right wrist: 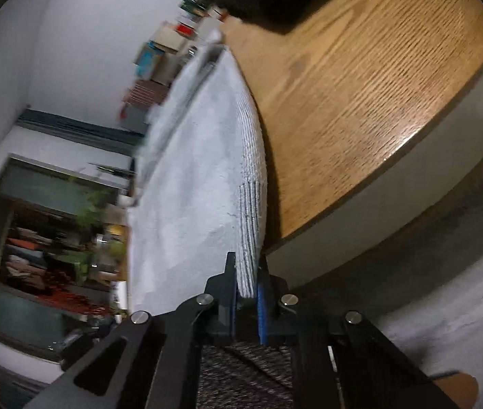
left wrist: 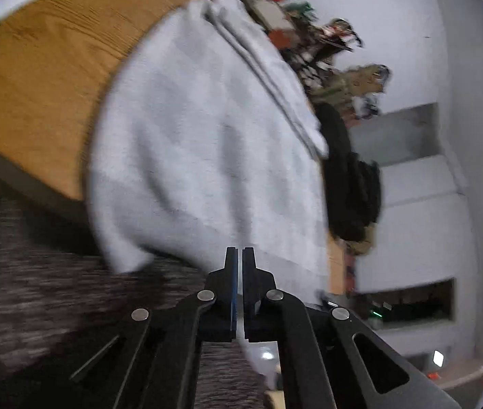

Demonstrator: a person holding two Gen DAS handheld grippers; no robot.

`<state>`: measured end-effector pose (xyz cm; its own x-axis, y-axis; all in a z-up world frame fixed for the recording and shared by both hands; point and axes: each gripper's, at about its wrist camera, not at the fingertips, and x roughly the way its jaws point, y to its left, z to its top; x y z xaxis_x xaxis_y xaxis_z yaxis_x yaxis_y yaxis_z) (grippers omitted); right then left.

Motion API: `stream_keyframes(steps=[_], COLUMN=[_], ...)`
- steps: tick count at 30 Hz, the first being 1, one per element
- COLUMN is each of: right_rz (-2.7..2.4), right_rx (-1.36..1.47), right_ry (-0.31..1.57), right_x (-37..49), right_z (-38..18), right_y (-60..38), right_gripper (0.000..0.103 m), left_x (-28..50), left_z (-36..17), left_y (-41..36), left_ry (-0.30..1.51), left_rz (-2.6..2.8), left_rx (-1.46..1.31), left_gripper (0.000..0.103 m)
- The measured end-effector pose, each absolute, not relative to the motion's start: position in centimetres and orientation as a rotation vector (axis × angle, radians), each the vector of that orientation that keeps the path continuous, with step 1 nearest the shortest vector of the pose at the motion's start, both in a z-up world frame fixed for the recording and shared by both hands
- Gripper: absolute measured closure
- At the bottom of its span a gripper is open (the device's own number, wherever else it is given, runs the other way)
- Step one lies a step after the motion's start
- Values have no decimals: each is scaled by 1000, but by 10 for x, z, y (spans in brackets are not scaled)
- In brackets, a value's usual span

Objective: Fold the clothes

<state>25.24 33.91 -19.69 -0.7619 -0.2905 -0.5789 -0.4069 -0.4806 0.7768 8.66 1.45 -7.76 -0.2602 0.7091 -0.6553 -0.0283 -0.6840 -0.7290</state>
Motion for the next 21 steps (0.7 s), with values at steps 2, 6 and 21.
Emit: stream_keyframes(steps=[2,6,21], right_rz=[2452,2506,2578], right_rx=[-1036,-1021,-1018], right_ry=[1539,1489,1413], right_x=[252,248,243], right_z=[-189,-174,-154], right_y=[337,332,323], right_gripper=[94,94,94], left_x=[86,78,16], left_z=[-69,-67,-105], left_y=[-3,-22,42], left_ry=[-824,-756,-384], left_rz=[2184,2369,2039], left_rx=[-1548,-1793,-2031], left_gripper=[101,87,33])
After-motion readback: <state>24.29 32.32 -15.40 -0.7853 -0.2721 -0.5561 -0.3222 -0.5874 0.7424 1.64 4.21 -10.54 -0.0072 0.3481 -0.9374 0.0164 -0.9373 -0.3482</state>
